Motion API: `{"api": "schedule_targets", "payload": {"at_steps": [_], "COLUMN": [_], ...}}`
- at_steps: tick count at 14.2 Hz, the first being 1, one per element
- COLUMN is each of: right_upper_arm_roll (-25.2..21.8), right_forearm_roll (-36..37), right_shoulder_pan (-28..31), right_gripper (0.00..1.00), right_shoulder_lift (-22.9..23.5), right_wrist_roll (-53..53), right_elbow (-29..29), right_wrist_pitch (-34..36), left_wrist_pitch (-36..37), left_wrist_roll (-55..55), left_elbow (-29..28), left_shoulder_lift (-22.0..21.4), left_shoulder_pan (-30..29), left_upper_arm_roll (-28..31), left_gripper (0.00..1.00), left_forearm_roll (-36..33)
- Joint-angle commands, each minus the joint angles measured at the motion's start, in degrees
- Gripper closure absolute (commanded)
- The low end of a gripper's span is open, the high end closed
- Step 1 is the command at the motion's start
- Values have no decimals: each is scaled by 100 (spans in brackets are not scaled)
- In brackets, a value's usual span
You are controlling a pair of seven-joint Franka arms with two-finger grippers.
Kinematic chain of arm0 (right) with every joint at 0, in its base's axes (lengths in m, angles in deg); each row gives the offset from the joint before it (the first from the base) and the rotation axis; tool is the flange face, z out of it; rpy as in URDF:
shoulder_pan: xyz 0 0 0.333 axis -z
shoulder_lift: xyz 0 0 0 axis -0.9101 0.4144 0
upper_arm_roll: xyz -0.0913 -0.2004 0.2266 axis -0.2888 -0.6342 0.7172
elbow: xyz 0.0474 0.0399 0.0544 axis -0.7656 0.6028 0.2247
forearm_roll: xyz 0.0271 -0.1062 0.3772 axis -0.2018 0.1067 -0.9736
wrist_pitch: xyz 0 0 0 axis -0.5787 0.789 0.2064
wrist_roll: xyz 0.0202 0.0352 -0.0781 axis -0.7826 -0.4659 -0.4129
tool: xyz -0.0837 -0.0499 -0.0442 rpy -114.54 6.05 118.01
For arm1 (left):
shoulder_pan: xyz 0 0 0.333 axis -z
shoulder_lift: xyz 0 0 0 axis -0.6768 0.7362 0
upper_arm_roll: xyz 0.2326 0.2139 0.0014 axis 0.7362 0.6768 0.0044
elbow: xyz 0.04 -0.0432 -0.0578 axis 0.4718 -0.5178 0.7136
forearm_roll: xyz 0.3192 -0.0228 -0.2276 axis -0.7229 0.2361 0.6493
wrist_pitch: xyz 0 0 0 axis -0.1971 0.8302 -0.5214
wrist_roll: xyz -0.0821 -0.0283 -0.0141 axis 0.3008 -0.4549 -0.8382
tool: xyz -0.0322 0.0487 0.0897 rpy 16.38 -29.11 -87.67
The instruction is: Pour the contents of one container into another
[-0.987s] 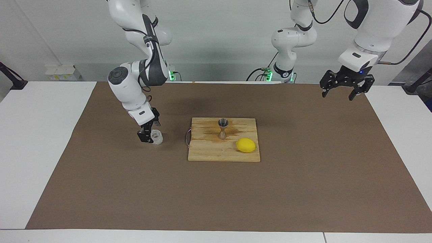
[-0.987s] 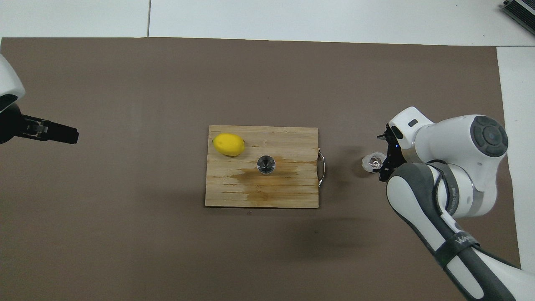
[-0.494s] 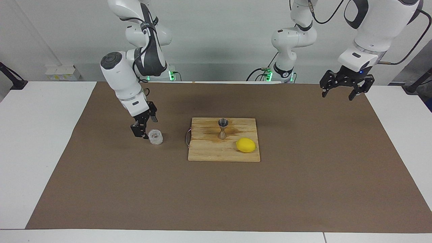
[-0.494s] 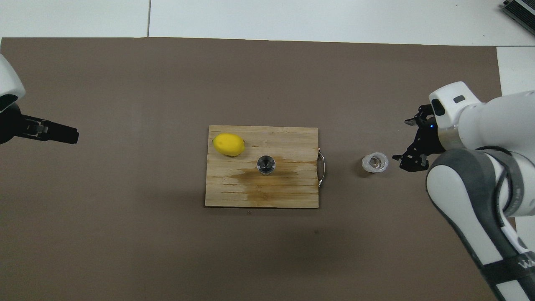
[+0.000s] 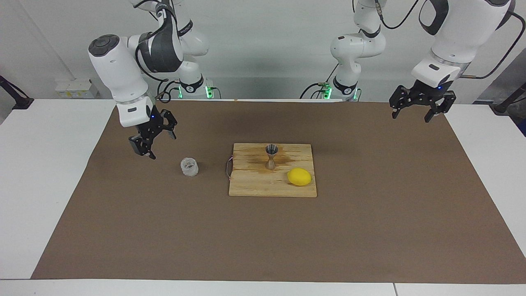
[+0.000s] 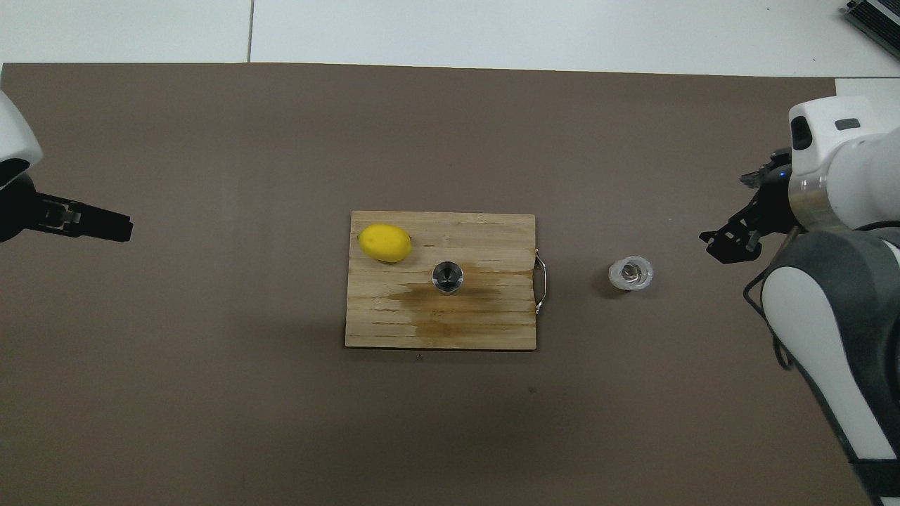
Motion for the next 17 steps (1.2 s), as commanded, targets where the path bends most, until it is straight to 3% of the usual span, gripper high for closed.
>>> {"api": "schedule_targets", "payload": {"at_steps": [1, 8, 14, 17], "right_upper_arm_roll": [124, 151, 115, 115], "right_forearm_roll": [160, 117, 116, 160], "right_shoulder_pan": [4, -136, -66, -22], "right_gripper": [0, 0, 0, 0], "right_shoulder_lift": [74, -286, -357, -190], "right_wrist_roll": [1249, 4906, 5525, 5798], "right_elbow": [-348, -367, -524, -963], "right_wrist_pitch": [253, 1035, 1615, 1913], "left_wrist_pitch": [-44, -53, -53, -53], "left_wrist_roll": [-74, -74, -65, -65], "left_elbow": [9, 9, 9, 9], "left_shoulder_lift": [-5, 4, 4, 13], "left_shoulder_pan": [7, 7, 16, 16], "left_upper_arm_roll": [20, 20, 20, 20], "left_gripper": [0, 0, 0, 0], "left_forearm_roll": [68, 68, 68, 68]}}
